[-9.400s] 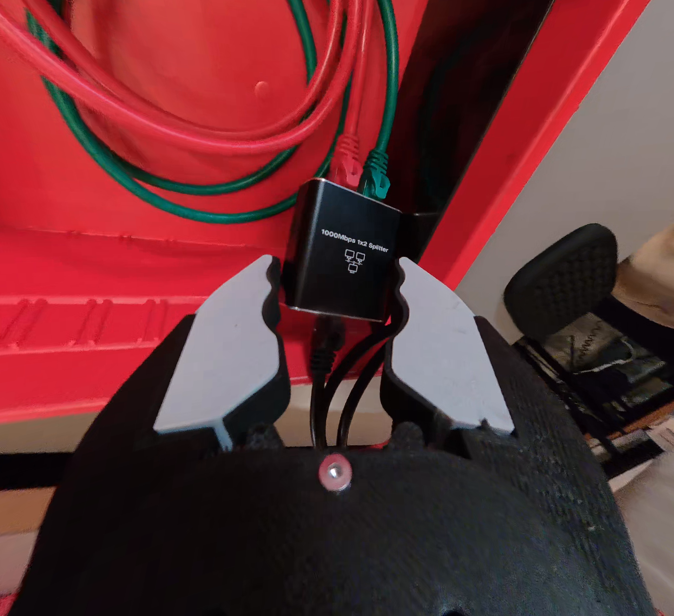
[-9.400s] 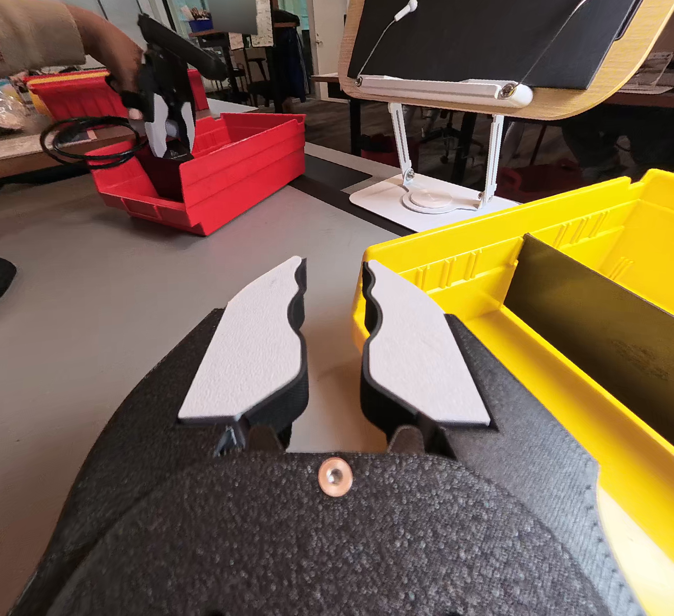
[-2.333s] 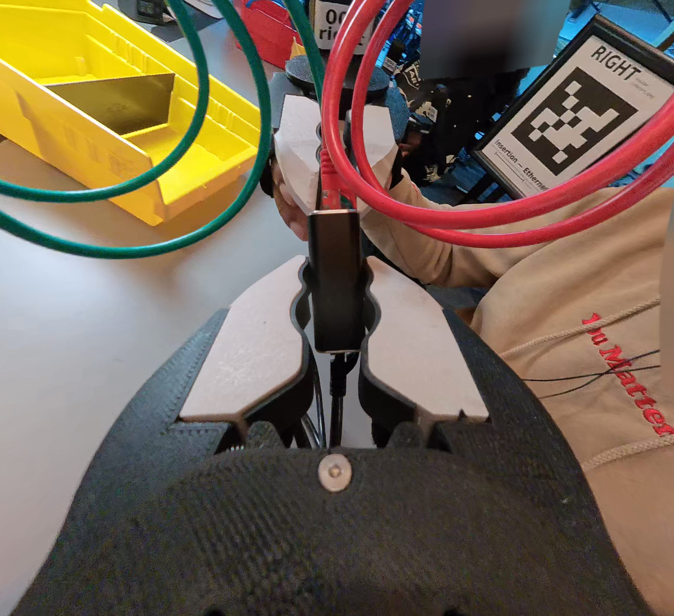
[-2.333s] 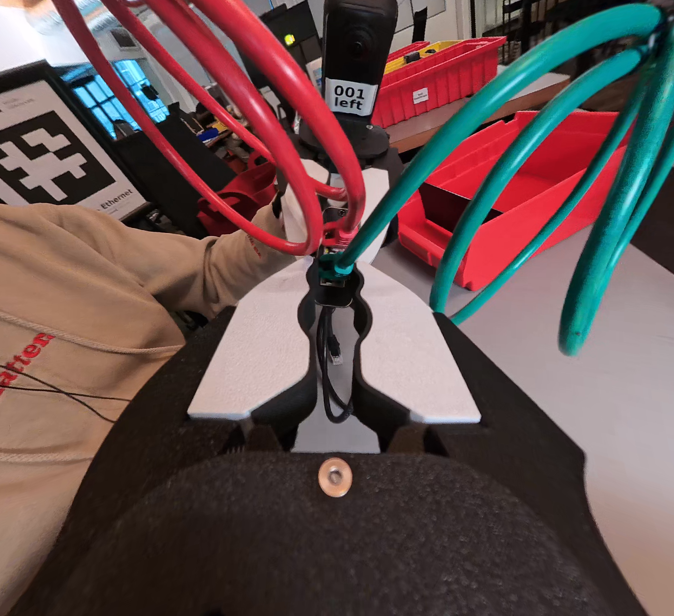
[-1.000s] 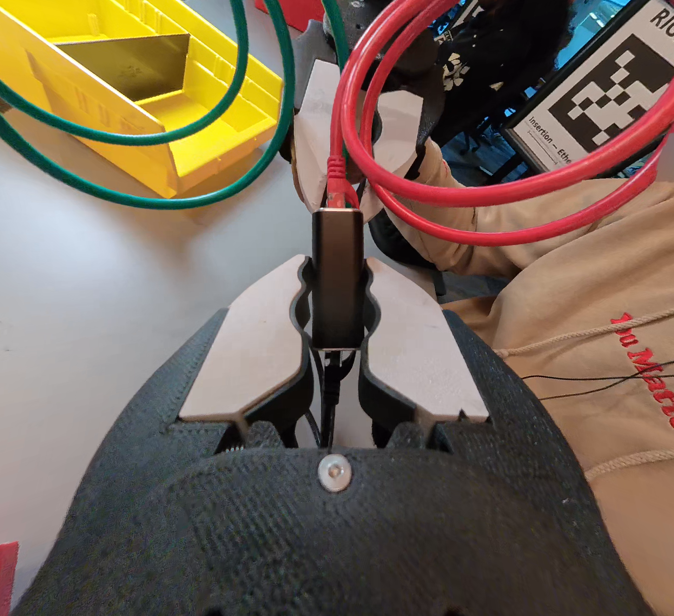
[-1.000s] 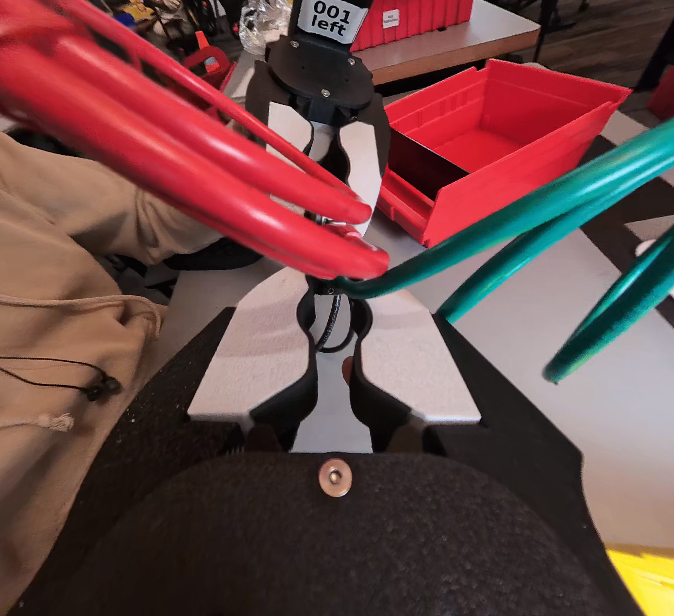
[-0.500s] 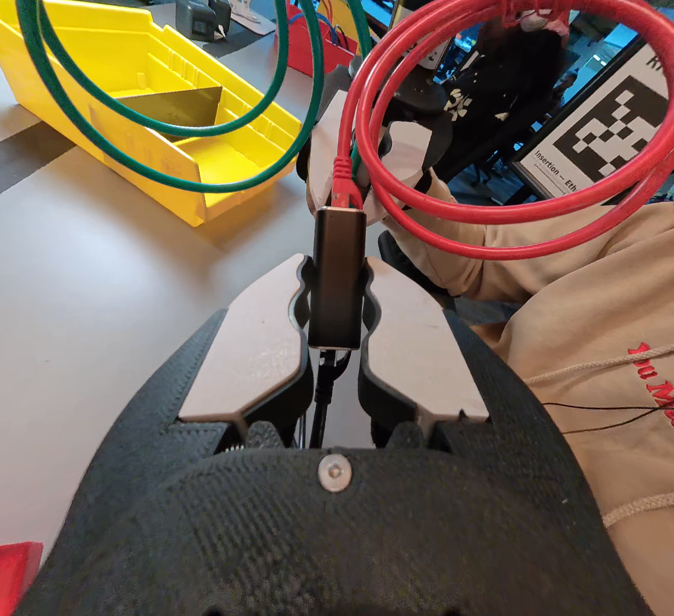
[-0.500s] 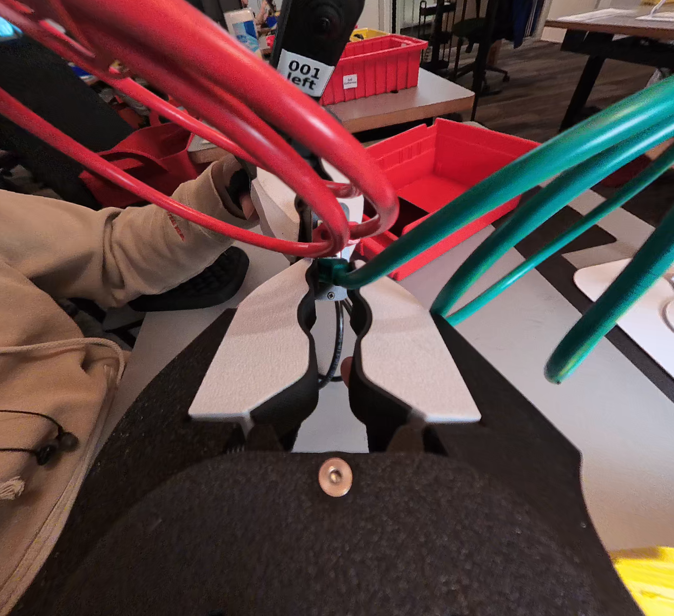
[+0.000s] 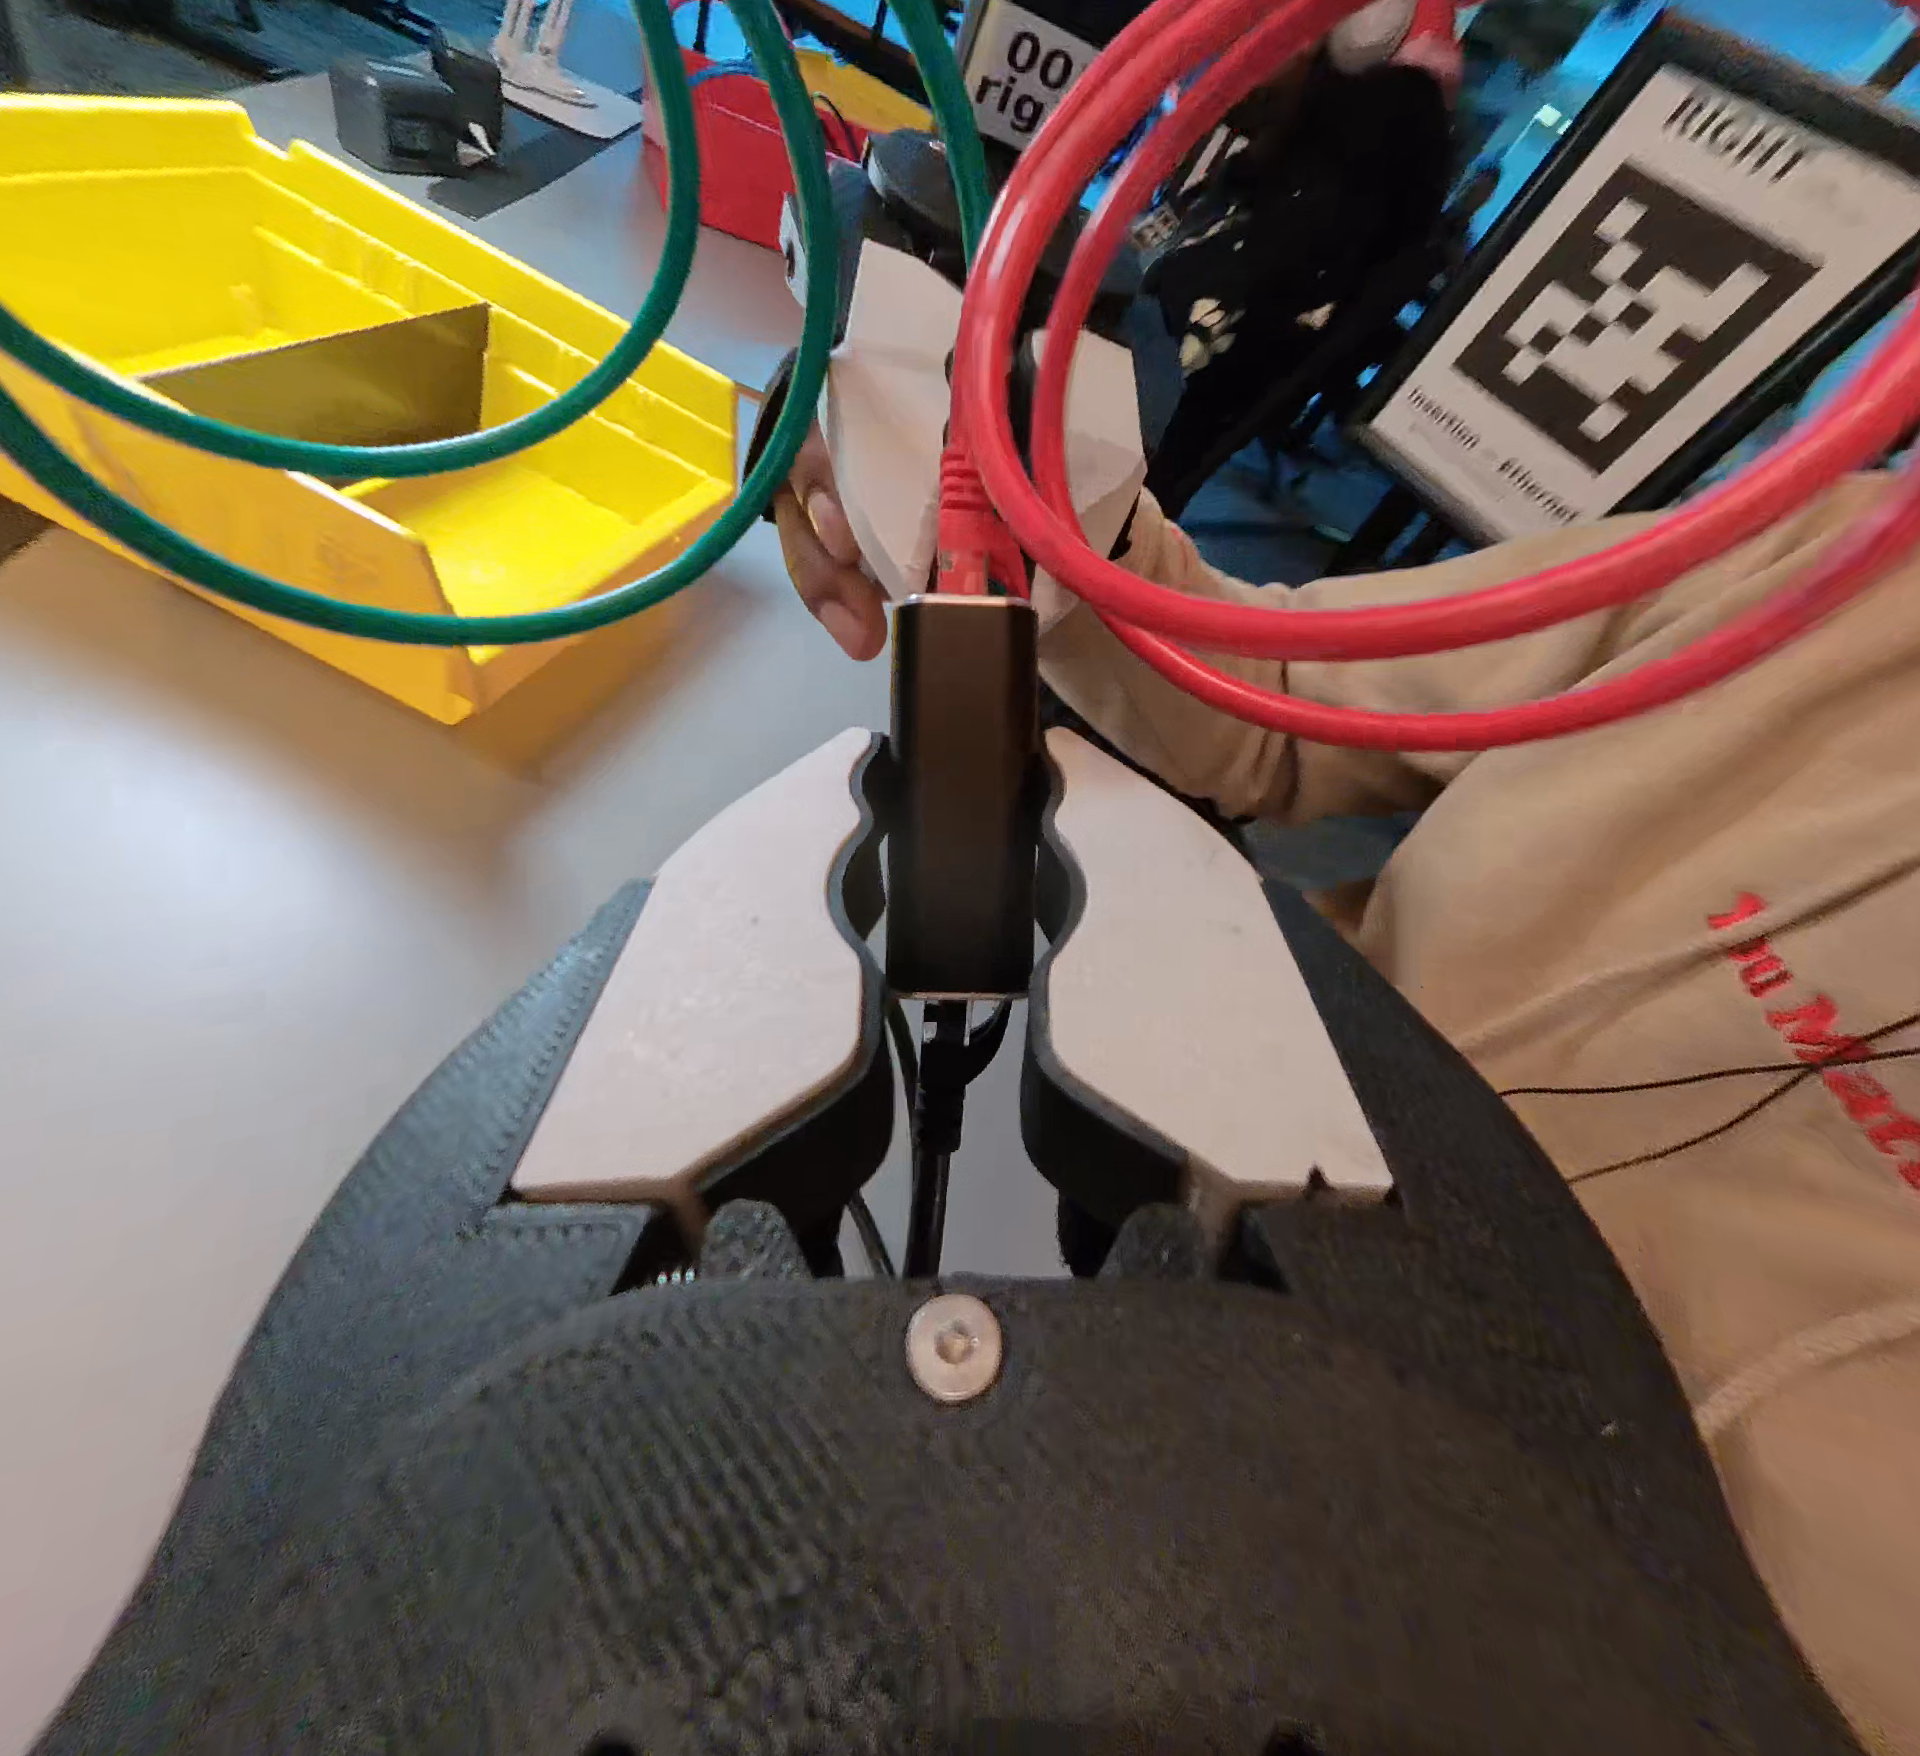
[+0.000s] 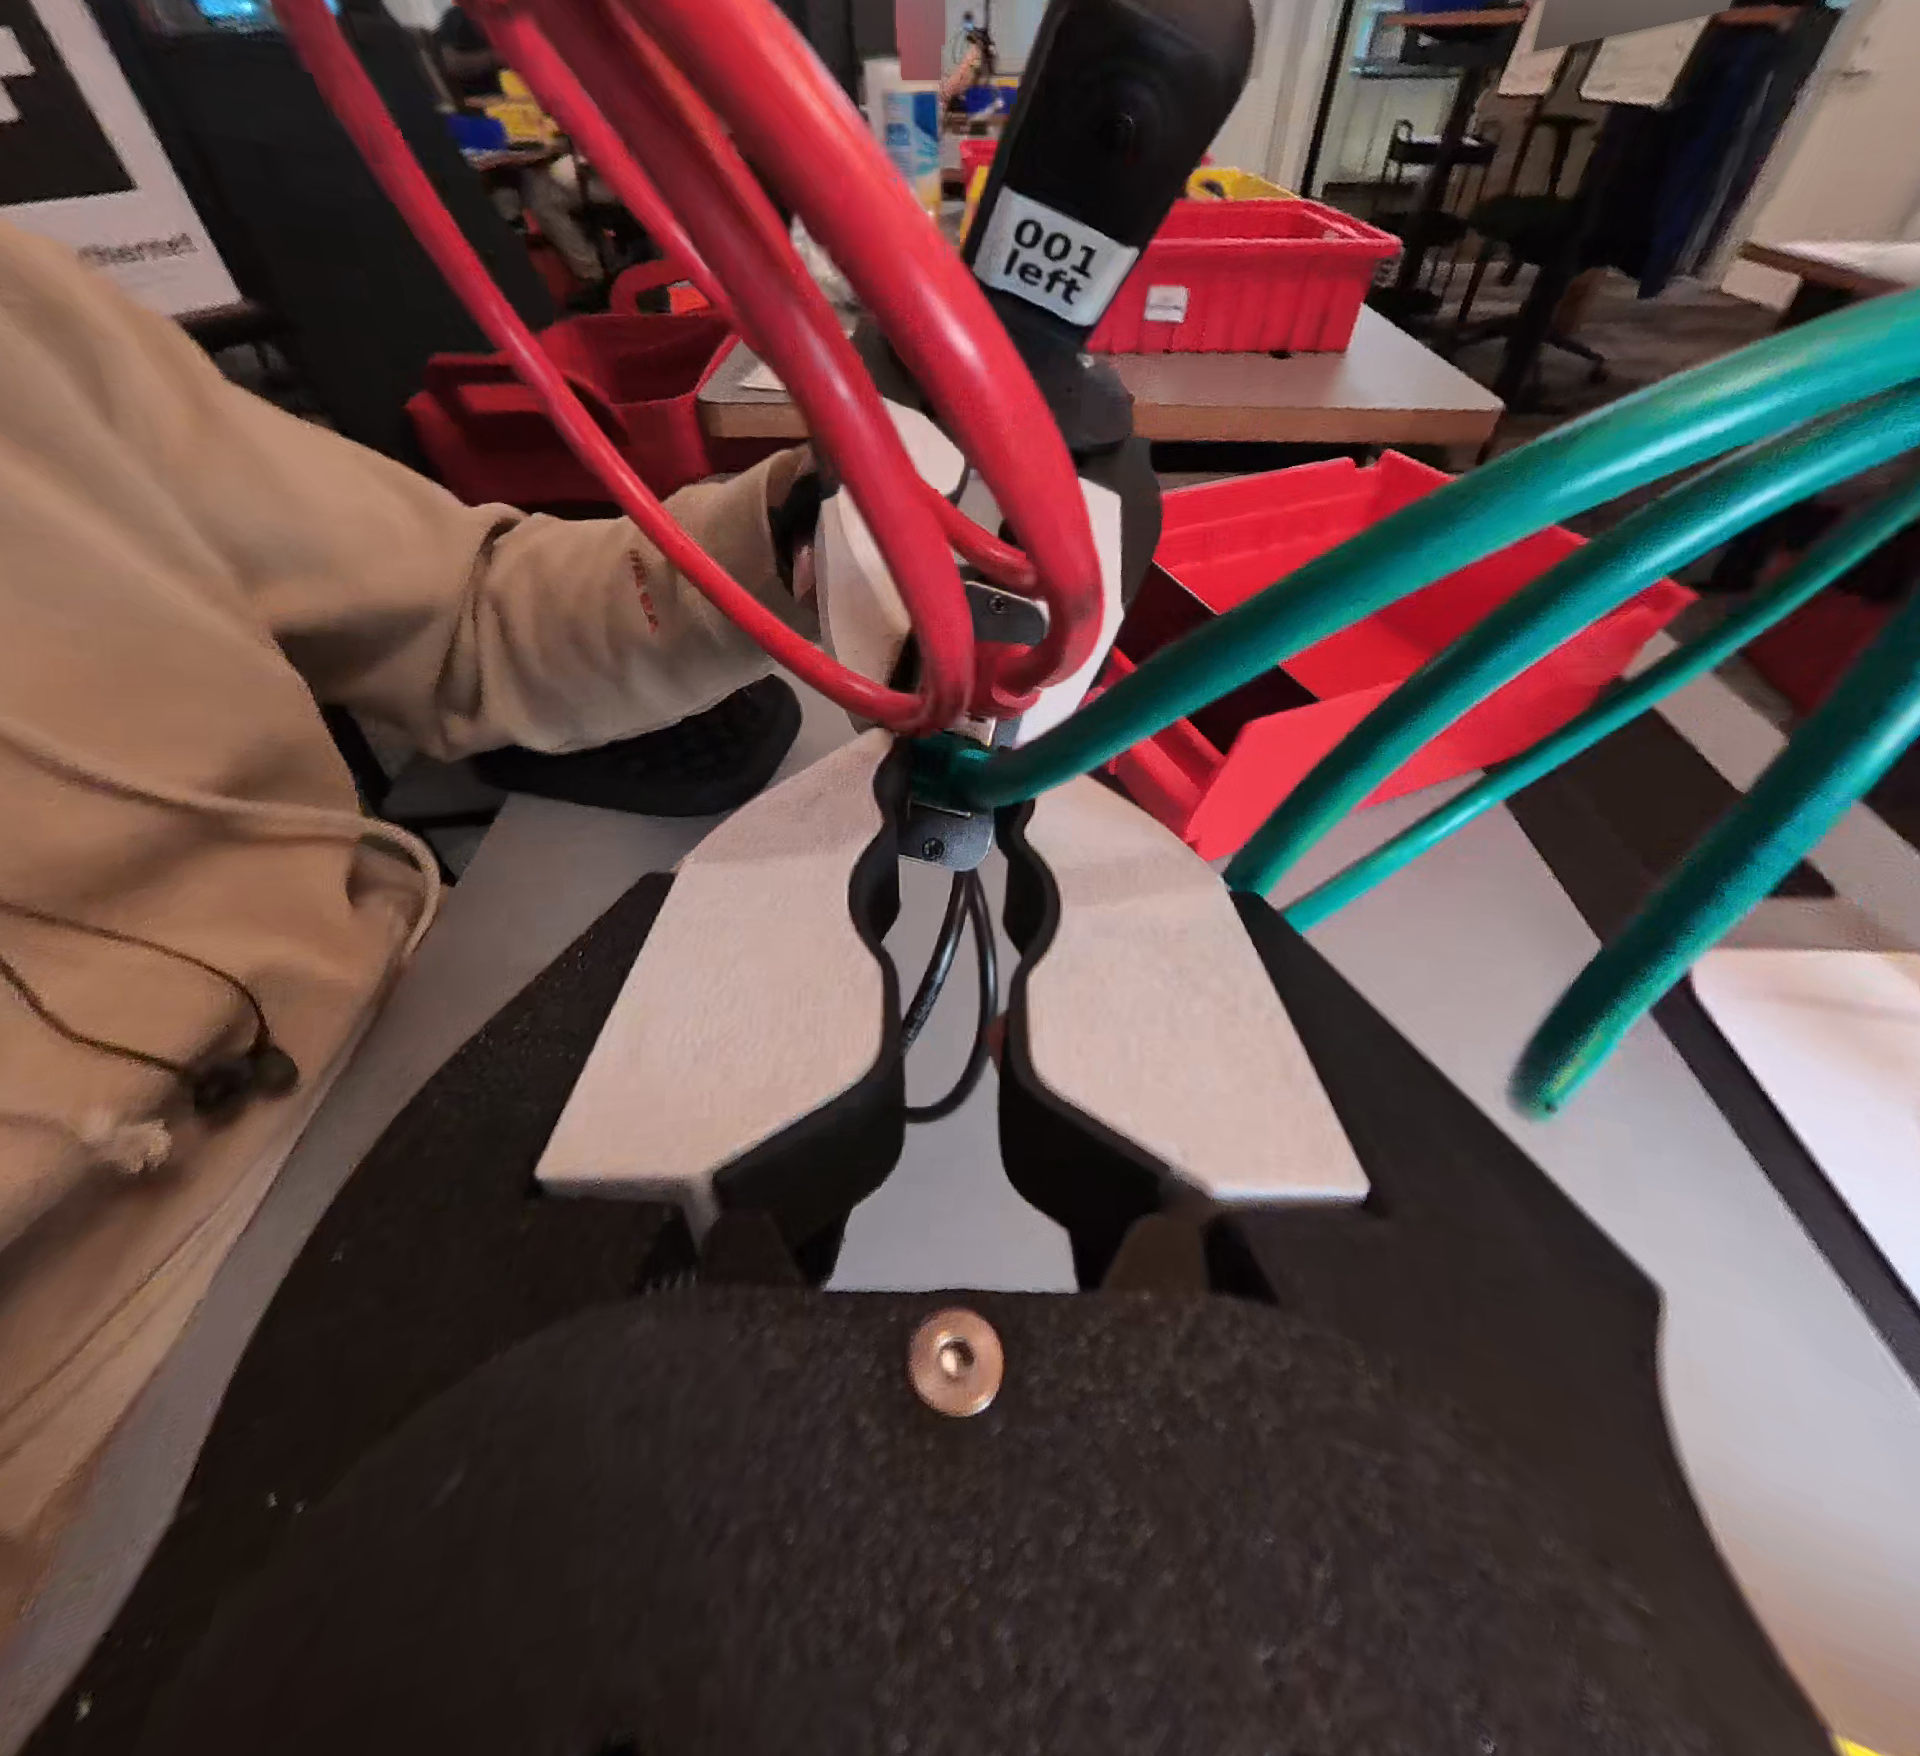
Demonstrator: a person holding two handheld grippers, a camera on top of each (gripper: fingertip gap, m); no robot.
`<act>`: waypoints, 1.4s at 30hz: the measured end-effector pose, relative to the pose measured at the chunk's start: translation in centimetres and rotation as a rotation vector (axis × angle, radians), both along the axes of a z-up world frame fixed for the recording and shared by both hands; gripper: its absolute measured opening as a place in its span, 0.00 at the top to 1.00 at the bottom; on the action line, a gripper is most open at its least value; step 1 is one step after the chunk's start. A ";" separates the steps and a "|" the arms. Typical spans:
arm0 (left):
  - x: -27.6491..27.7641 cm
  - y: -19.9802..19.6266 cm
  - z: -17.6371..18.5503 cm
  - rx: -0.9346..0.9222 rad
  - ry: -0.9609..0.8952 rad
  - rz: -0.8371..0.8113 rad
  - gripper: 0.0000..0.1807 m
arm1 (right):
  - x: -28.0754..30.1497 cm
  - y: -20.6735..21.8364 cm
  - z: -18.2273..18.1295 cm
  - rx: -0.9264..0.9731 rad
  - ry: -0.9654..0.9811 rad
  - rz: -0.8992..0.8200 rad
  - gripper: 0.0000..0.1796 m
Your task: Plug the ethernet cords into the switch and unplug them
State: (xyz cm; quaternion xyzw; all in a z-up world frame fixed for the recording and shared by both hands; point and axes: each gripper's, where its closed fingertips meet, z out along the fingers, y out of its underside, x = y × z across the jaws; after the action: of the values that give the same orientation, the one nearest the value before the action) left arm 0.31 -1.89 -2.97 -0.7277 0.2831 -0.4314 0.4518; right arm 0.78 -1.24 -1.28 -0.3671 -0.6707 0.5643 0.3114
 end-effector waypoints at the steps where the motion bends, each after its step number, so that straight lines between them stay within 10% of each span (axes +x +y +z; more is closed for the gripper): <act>1: 0.4 -0.2 0.2 0.014 0.017 -0.004 0.86 | 0.4 -0.3 0.2 0.003 0.011 0.025 0.92; 24: 0.3 0.4 -0.6 0.279 0.342 0.115 0.85 | 0.4 -0.4 0.8 0.065 0.040 -0.012 0.93; 42: -1.3 1.7 -0.1 0.110 0.188 0.233 0.86 | -1.9 1.9 1.4 -0.013 0.079 -0.263 0.92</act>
State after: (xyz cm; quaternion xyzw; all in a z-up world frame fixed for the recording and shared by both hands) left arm -1.01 -0.23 -3.03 -0.7671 0.2610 -0.2897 0.5094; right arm -1.09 0.67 0.10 -0.4314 -0.6004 0.5369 0.4064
